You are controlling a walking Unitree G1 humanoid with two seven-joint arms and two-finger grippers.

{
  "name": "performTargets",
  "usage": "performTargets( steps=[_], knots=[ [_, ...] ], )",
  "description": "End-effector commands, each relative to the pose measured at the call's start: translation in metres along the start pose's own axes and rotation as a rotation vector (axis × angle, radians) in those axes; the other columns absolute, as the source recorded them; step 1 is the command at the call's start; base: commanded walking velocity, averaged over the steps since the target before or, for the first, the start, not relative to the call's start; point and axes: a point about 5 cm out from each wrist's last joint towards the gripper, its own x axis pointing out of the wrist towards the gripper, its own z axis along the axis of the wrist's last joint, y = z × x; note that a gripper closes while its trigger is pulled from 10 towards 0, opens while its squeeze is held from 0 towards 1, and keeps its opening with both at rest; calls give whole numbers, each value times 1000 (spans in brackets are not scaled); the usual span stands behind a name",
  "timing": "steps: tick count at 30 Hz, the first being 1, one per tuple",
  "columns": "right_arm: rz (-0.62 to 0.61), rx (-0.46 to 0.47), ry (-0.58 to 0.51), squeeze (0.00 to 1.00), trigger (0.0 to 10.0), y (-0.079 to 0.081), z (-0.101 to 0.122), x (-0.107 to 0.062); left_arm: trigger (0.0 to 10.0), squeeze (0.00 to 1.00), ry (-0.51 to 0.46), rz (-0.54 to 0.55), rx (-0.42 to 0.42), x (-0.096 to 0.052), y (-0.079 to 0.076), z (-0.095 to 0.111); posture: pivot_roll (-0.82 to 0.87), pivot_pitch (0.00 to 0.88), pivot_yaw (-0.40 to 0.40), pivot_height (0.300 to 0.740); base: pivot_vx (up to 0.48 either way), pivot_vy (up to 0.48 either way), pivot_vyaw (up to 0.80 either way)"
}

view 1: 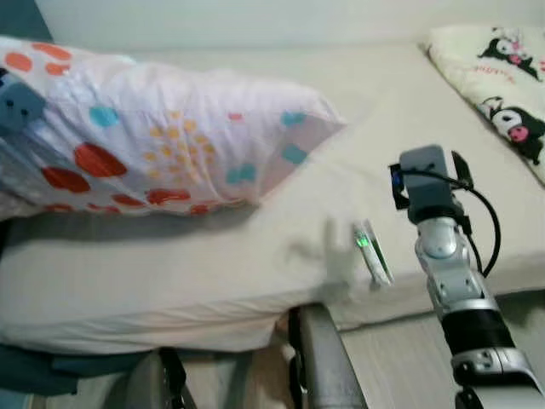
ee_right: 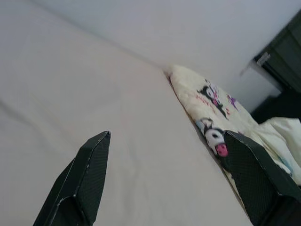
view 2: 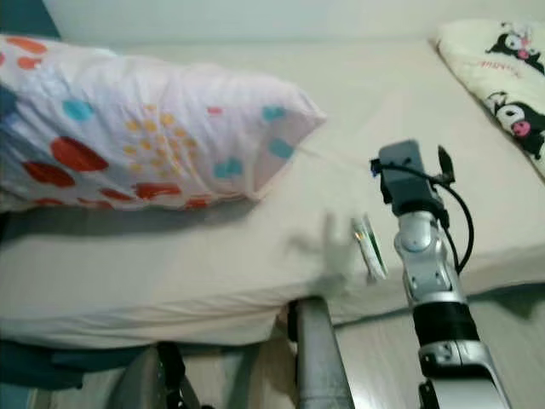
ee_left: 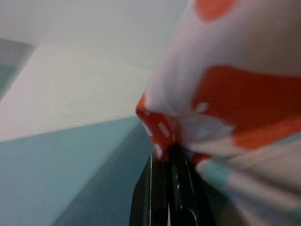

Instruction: Clean up the room

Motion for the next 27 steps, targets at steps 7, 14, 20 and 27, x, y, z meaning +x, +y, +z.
performTargets(
  steps=[7, 14, 20, 27],
  knots=[
    [14, 29, 32, 0, 10000, 5, -6, 1, 0, 0, 44, -661, -89, -40, -22, -9, -19, 136, 7, 546, 0, 0, 0],
    [22, 56, 42, 0, 10000, 9, -8, -1, 0, 0, 67, -1088, -169, -85, -40, -3, -23, 134, 22, 546, 0, 0, 0],
    [303, 250, 279, 0, 10000, 49, -34, -17, 0, 0, 22, -1228, -292, -101, -52, 15, -27, 131, 27, 546, 0, 0, 0],
    [232, 708, 596, 1000, 10000, 50, -61, -31, 0, 0, 6, -1269, -427, -112, -67, 41, -34, 135, 30, 546, 0, 0, 0]
  ],
)
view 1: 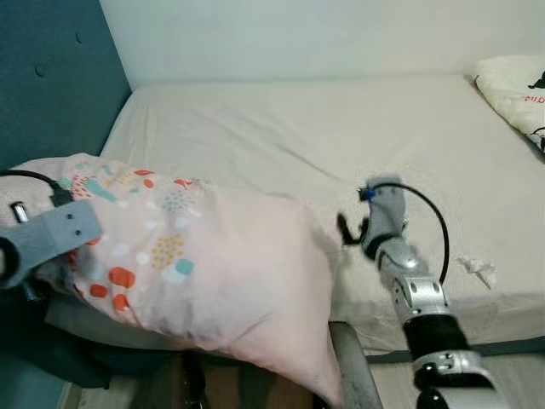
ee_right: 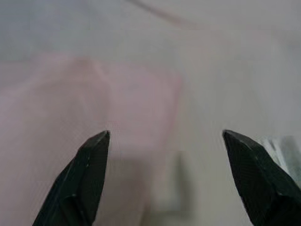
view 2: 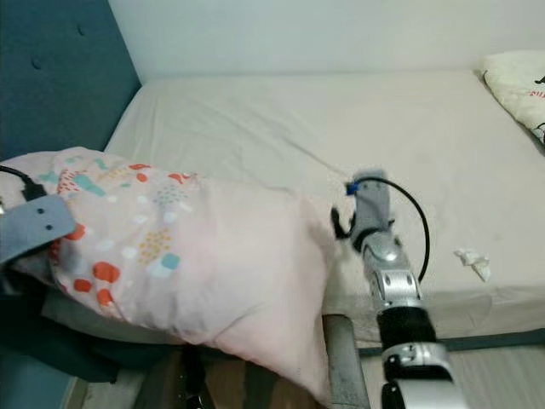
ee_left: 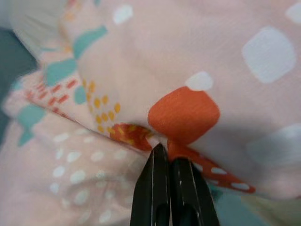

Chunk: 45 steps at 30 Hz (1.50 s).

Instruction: Clean up the room

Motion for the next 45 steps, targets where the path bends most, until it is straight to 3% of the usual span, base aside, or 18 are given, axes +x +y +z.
performTargets(
  steps=[1, 3, 6, 7, 8, 11, 17, 18, 19, 29, 30, 31, 37, 45],
  knots=[
    [-32, 70, -1, 1000, 10000, -7, 4, -1, 0, 0, -7, -20, -19, 3, -6, 2, -34, 135, 30, 546, 0, 0, 0],
    [-72, 169, 30, 1000, 10000, -21, -2, -4, 0, 0, -38, -11, -64, 13, -15, 9, -47, 135, 30, 546, 0, 0, 0],
    [-24, 220, 78, 1000, 10000, -19, -11, -6, 0, 0, -59, -9, -82, 19, -19, 14, -54, 139, 29, 546, 0, 0, 0],
    [77, 290, 131, 1000, 10000, -8, -22, -10, 0, 0, -79, -15, -88, 24, -24, 19, -60, 139, 30, 546, 0, 0, 0],
    [77, 290, 131, 1000, 10000, -8, -22, -10, 0, 0, -79, -15, -88, 24, -24, 19, -60, 139, 30, 546, 0, 0, 0],
    [338, 417, 253, 1000, 10000, 27, -44, -25, 0, 0, -112, -32, -98, 31, -31, 30, -66, 141, 31, 546, 0, 0, 0],
    [393, 450, 379, 1000, 10000, 46, -70, -34, 0, 0, -128, -42, -99, 34, -34, 38, -67, 142, 32, 546, 0, 0, 0],
    [393, 443, 399, 925, 10000, 51, -76, -35, 0, 0, -131, -41, -97, 35, -34, 39, -66, 141, 32, 546, 0, 0, 0],
    [393, 446, 401, 20, 10000, 53, -79, -34, 0, 0, -132, -37, -96, 36, -34, 40, -64, 143, 30, 546, 0, 0, 0],
    [384, 453, 393, 0, 10000, 50, -84, -28, 0, 0, -132, -54, -102, 38, -42, 42, -56, 148, 28, 546, 0, 0, 0],
    [391, 457, 370, 0, 8431, 50, -81, -25, 0, 0, -129, -56, -102, 37, -43, 41, -50, 148, 27, 546, 0, 0, 0],
    [408, 464, 330, 0, 0, 50, -76, -22, 0, 0, -122, -56, -101, 37, -43, 40, -48, 149, 26, 546, 0, 0, 0],
    [513, 502, 224, 0, 0, 58, -56, -15, 0, 0, -99, -58, -99, 35, -45, 36, -38, 157, 25, 546, 0, 0, 0],
    [499, 489, 358, 0, 0, 63, -71, -14, 0, 0, -91, -71, -99, 35, -49, 34, -44, 160, 22, 546, 0, 0, 0]
  ],
)
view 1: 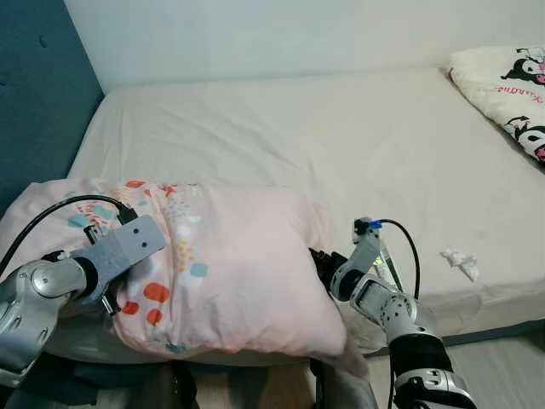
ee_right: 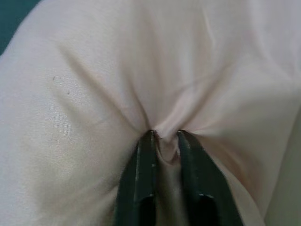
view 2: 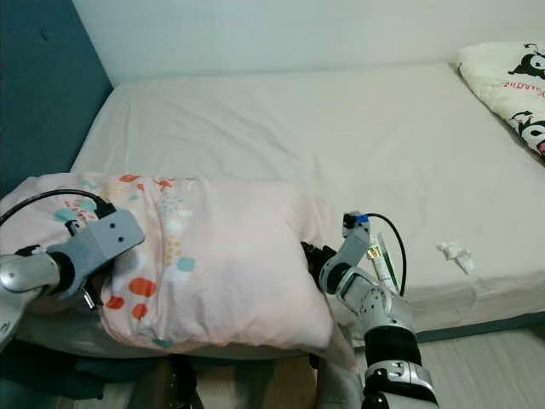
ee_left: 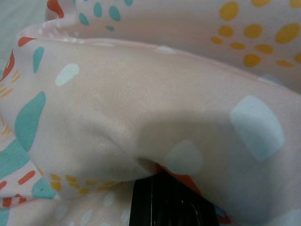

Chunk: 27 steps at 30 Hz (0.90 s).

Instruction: Clean up the room

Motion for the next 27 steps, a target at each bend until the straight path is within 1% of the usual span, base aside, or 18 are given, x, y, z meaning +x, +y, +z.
performTargets(
  steps=[1, 2, 4, 5, 7, 8, 11, 13, 14, 16, 18, 19, 21, 22, 23, 25, 26, 27],
  knots=[
    [-26, 26, 69, 0, 0, -3, -15, 4, 0, 0, -29, -32, 8, 1, -7, 6, -45, 159, 22, 546, 0, 0, 0],
    [-26, 26, 69, 0, 0, -3, -15, 4, 0, 0, -29, -32, 8, 1, -7, 6, -45, 159, 22, 546, 0, 0, 0],
    [-70, 32, 62, 0, 0, -11, -14, 4, 0, 0, -25, -38, 11, 0, -7, 5, -41, 159, 22, 546, 0, 0, 0],
    [-70, 32, 62, 0, 0, -11, -14, 4, 0, 0, -25, -38, 11, 0, -7, 5, -41, 159, 22, 546, 0, 0, 0],
    [-100, 32, 48, 0, 0, -16, -11, 3, 0, 0, -21, -39, 13, -1, -6, 3, -40, 155, 21, 546, 0, 0, 0],
    [-100, 32, 48, 0, 0, -16, -11, 3, 0, 0, -21, -39, 13, -1, -6, 3, -40, 155, 21, 546, 0, 0, 0],
    [-144, 30, 24, 0, 0, -21, -4, 3, 0, 0, 1, -20, 21, -4, 1, -2, -33, 154, 18, 546, 0, 0, 0],
    [-148, 18, 5, 0, 0, -20, -1, 4, 0, 0, 2, -16, 20, -5, 2, -3, -29, 155, 17, 546, 0, 0, 0],
    [-148, 9, -8, 0, 0, -20, 1, 5, 0, 0, 1, -15, 19, -5, 2, -3, -29, 155, 17, 546, 0, 0, 0],
    [-167, -72, -59, 0, 0, -20, 13, 6, 0, 0, -13, -19, -7, -6, 2, -1, -23, 156, 14, 546, 0, 0, 0],
    [-218, -163, -135, 0, 0, -20, 35, 5, 0, 0, -74, -50, -77, -9, 1, 6, -27, 157, 8, 546, 0, 0, 0],
    [-235, -188, -173, 0, 0, -18, 47, 5, 0, 0, -108, -70, -109, -10, 0, 11, -13, 152, -1, 546, 0, 0, 0],
    [-248, -224, -283, 0, 0, -10, 82, 1, 0, 0, -223, -147, -201, -18, -1, 26, -1, 151, -8, 546, 0, 0, 0],
    [-244, -241, -335, 0, 0, -3, 98, -1, 0, 0, -286, -200, -229, -24, -2, 34, 1, 150, -10, 546, 0, 0, 0],
    [-219, -251, -404, 0, 0, 9, 120, -4, 0, 0, -382, -288, -216, -37, -7, 43, 8, 147, -16, 546, 0, 0, 0],
    [-170, -266, -483, 0, 0, 27, 145, -8, 0, 0, -507, -413, -179, -55, -17, 53, 18, 146, -25, 546, 0, 0, 0],
    [-170, -266, -483, 0, 0, 27, 145, -8, 0, 0, -507, -413, -179, -55, -17, 53, 18, 146, -25, 546, 0, 0, 0],
    [-120, -274, -517, 0, 0, 39, 156, -8, 0, 0, -562, -485, -183, -67, -22, 57, 20, 146, -28, 546, 0, 0, 0]
  ],
)
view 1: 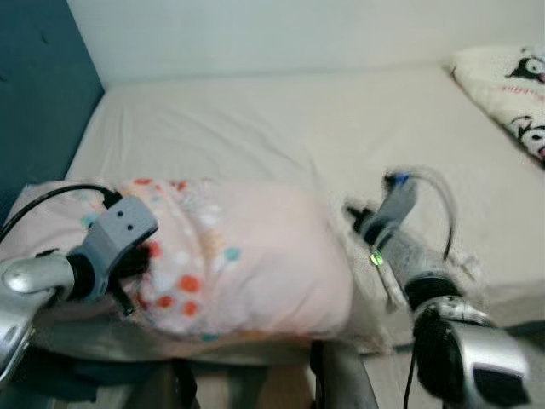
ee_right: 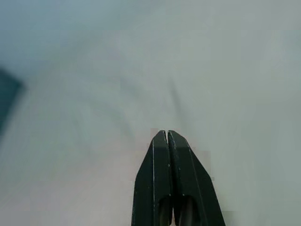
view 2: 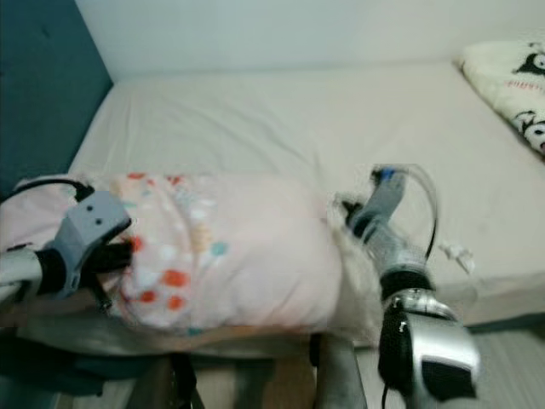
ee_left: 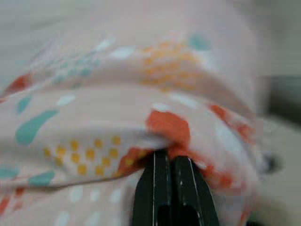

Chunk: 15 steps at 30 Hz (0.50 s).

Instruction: Clean up the room

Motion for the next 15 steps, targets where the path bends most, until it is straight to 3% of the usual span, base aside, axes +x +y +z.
performTargets(
  steps=[1, 3, 5, 6, 8, 9, 11, 12, 14, 15],
  knots=[
    [16, 39, 16, 0, 0, 1, -8, 0, 0, 0, -76, -108, 32, -5, -11, 15, 20, 146, -28, 546, 0, 0, 0],
    [45, 43, -7, 0, 0, 7, -1, 3, 0, 0, -102, -152, 20, -9, -17, 18, 20, 146, -28, 546, 0, 0, 0],
    [143, 41, -47, 0, 0, 29, 14, 9, 0, 0, -128, -245, -30, -18, -32, 22, 38, 150, -40, 546, 0, 0, 0],
    [143, 41, -47, 0, 0, 29, 14, 9, 0, 0, -128, -245, -30, -18, -32, 22, 38, 150, -40, 546, 0, 0, 0],
    [190, -16, -7, 0, 0, 46, 8, 14, 0, 0, -125, -301, -76, -21, -46, 21, 47, 148, -42, 546, 0, 0, 0],
    [190, -16, -7, 0, 0, 46, 8, 14, 0, 0, -125, -301, -76, -21, -46, 21, 47, 148, -42, 546, 0, 0, 0],
    [239, -128, 105, 0, 0, 59, -17, 15, 0, 0, -121, -337, -121, -23, -57, 19, 50, 152, -43, 546, 0, 0, 0],
    [239, -128, 105, 0, 0, 59, -17, 15, 0, 0, -121, -337, -121, -23, -57, 19, 50, 152, -43, 546, 0, 0, 0],
    [273, -238, 243, 0, 10000, 64, -48, 11, 0, 0, -126, -381, -158, -25, -68, 18, 52, 152, -40, 546, 0, 0, 0],
    [273, -238, 243, 0, 10000, 64, -48, 11, 0, 0, -126, -381, -158, -25, -68, 18, 52, 152, -40, 546, 0, 0, 0]
  ],
)
